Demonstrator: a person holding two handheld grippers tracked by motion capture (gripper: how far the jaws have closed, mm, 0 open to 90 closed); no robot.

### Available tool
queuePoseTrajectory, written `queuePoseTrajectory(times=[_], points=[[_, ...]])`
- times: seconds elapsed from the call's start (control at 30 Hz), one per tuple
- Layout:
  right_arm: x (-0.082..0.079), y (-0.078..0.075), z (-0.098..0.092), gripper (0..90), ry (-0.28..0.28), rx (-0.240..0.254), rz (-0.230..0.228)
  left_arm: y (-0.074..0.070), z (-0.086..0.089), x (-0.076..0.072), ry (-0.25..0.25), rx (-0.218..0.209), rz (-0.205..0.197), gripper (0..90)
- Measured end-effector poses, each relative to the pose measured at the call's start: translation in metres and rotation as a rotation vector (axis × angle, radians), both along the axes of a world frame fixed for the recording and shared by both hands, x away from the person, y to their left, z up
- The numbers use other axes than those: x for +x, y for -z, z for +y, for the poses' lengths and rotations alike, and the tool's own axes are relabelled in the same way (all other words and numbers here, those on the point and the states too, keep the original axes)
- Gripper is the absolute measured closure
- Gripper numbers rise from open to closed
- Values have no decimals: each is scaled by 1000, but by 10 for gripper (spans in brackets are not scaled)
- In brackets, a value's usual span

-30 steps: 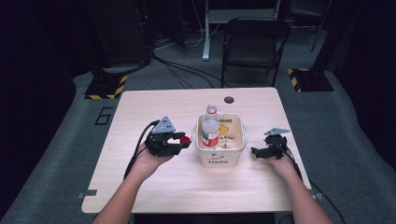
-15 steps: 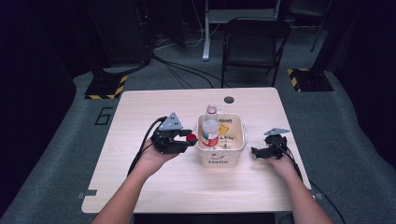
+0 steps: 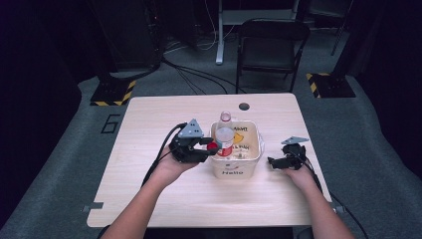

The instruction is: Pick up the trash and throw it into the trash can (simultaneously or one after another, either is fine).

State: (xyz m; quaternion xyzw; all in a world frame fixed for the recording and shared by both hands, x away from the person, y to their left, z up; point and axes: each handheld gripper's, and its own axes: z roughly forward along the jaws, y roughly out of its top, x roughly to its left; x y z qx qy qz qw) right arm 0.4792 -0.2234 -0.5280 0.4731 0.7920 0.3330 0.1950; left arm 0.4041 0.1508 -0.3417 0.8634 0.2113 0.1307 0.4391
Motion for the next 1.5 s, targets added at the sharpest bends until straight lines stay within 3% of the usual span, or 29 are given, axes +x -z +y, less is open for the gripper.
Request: queuePoseTrajectory(times=[0.5,0.73,1.17,1.5], points=[[0,0,0,0,0,0,0,15,-18,11,10,28,22,581],[0,0,0,0,0,0,0,26,-22,15,-1,0,47,580],[0,0,0,0,0,1,1,39,-23,19,-35,-8,57,580],[0,0,0,0,-1,1,1,48,-25,21,-40,27,72,577]])
